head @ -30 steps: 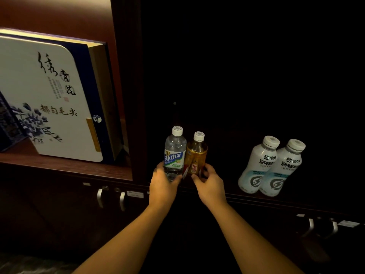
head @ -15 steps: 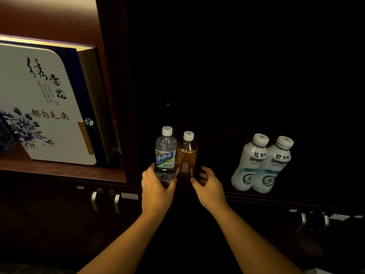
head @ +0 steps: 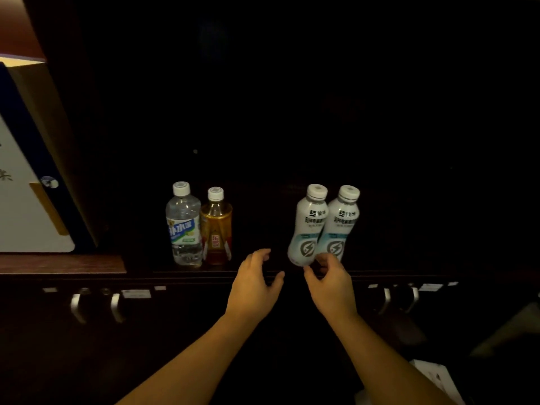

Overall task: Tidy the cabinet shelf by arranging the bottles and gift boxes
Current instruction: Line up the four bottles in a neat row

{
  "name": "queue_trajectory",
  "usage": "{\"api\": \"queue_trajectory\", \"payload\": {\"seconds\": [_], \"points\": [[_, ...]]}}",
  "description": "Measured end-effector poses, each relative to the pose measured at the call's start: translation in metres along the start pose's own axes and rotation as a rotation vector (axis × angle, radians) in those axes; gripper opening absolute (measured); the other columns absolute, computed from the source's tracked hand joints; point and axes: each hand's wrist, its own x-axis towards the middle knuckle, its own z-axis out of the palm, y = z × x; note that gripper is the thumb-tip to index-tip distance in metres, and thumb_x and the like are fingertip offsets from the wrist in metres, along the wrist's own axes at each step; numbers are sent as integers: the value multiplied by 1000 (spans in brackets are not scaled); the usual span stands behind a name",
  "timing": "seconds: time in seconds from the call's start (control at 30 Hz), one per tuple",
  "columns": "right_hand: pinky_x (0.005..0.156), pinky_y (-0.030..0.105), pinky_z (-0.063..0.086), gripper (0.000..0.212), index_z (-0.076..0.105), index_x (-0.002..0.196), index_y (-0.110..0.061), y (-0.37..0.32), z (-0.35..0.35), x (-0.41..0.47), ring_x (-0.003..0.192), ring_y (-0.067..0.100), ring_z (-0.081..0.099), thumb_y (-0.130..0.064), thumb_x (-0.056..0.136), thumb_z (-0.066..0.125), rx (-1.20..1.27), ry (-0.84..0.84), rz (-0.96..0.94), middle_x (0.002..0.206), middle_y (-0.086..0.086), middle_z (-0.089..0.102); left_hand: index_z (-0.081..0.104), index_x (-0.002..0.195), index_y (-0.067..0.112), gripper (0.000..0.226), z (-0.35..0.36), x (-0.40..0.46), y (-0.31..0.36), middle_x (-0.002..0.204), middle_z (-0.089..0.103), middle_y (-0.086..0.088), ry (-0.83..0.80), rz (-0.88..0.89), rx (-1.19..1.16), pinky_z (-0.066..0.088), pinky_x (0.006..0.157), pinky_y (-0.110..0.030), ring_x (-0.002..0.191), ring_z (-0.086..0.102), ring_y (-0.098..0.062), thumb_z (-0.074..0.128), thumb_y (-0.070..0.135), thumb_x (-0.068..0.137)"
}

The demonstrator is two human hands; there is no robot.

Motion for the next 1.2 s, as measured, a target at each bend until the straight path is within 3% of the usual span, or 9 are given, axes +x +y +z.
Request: {"api": "queue_trajectory", "payload": {"seconds": [0.1, 0.23, 0.33, 0.43, 0.53, 0.6, 0.7, 0.93, 1.2], "points": [[86, 34, 53, 45, 54, 124, -16, 7, -19, 9, 109, 16, 60, -29, 85, 72, -27, 54, 10, 119, 1, 62, 38, 141, 31, 67, 19, 10, 14, 134, 51, 12, -37, 13, 21, 37, 92, -16, 124, 47, -4, 70, 47, 85], [74, 25, 48, 62, 46, 132, -17, 17, -34, 25, 109, 20, 60, -31, 81, 77, 11, 66, 60, 125, 4, 57, 33, 144, 28, 77, 39, 21, 28, 140, 48, 2, -64, 23, -5, 36, 94, -19, 127, 48, -13, 76, 41, 81], [88, 33, 48, 89, 31, 147, -15, 23, -37, 40, 123, 25, 53, -34, 77, 82, 25, 21, 100, 143, 9, 46, 25, 149, 27, 87, 49, 29, 34, 144, 43, -3, -76, -6, -44, 38, 94, -23, 129, 48, -18, 77, 37, 80], [94, 36, 45, 100, 25, 152, -17, 29, -37, 53, 127, 26, 51, -35, 74, 85, 39, -34, 124, 146, 10, 44, 16, 155, 26, 96, 56, 36, 37, 148, 38, -5, -110, -46, -91, 42, 102, -30, 131, 46, -19, 78, 33, 81], [87, 29, 47, 95, 32, 149, -17, 35, -34, 61, 116, 20, 58, -33, 72, 85, 90, -67, 136, 134, 6, 55, 17, 154, 27, 95, 60, 43, 39, 148, 39, -4, -120, -94, -105, 45, 103, -34, 129, 49, -18, 78, 33, 81], [76, 19, 48, 82, 43, 141, -18, 39, -30, 63, 101, 9, 63, -34, 72, 85, 99, -82, 142, 114, -7, 64, 22, 152, 27, 89, 62, 46, 39, 144, 42, -1, -113, -92, -98, 48, 100, -35, 125, 51, -16, 77, 35, 82], [62, 7, 43, 65, 54, 128, -19, 43, -28, 63, 84, -5, 63, -33, 72, 85, 107, -71, 158, 89, -21, 61, 34, 143, 29, 73, 63, 48, 36, 134, 48, 1, -80, -70, -70, 52, 92, -34, 115, 57, -15, 75, 41, 83], [65, 10, 47, 62, 57, 123, -22, 46, -24, 63, 78, -10, 62, -29, 70, 87, 138, -39, 173, 89, -20, 64, 38, 137, 35, 64, 60, 50, 30, 129, 50, 7, -73, -50, -79, 52, 86, -29, 107, 58, -9, 72, 47, 84], [74, 19, 53, 63, 57, 126, -17, 36, -10, 57, 88, -1, 66, -27, 71, 86, 180, -68, 153, 100, -11, 69, 37, 142, 29, 67, 47, 43, 22, 129, 50, 3, -21, -58, -80, 54, 87, -30, 108, 58, -11, 71, 43, 86]]}}
